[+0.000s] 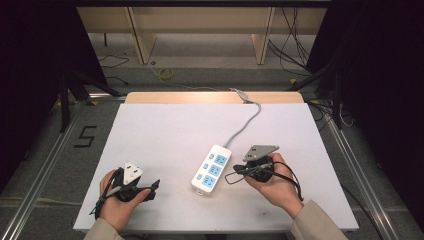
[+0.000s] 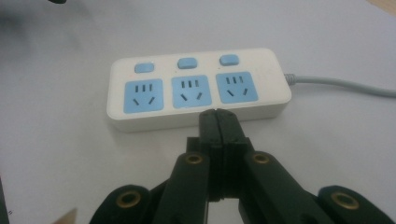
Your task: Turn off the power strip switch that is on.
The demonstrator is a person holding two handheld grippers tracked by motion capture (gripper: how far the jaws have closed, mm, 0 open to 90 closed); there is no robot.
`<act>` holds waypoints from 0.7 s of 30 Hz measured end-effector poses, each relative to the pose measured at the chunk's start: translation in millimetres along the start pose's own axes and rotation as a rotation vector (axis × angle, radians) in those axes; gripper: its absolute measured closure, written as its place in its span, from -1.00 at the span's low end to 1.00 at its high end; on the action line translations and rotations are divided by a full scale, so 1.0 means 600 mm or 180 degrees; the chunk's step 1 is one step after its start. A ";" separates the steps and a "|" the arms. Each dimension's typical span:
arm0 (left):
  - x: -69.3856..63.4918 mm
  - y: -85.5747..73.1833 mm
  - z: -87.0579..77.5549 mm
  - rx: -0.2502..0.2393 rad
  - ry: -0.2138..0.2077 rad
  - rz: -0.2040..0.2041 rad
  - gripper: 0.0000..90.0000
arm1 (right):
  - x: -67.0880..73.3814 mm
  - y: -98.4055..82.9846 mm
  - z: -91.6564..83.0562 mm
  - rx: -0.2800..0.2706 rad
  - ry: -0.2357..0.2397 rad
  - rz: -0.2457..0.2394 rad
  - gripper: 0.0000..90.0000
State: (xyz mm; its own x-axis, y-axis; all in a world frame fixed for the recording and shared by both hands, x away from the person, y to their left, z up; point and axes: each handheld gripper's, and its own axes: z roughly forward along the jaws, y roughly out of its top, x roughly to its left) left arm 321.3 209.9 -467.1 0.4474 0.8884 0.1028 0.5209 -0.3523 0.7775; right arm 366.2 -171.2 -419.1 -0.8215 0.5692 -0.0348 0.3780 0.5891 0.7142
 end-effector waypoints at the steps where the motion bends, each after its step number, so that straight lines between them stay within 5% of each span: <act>1: 0.000 0.000 0.000 0.0000 -0.0001 0.0000 -0.64 | 0.001 0.001 0.001 0.0000 0.0002 0.0001 1.00; 21: 0.000 0.000 0.000 -0.0004 0.0002 0.0006 -0.64 | 0.007 0.016 0.018 0.0051 0.0075 -0.0051 1.00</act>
State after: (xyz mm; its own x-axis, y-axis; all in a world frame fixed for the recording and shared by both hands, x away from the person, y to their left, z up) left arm 321.3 209.7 -467.0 0.4480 0.8879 0.1047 0.5191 -0.3536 0.7782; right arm 370.8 -157.0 -420.0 -0.8372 0.5461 -0.0294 0.3715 0.6073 0.7023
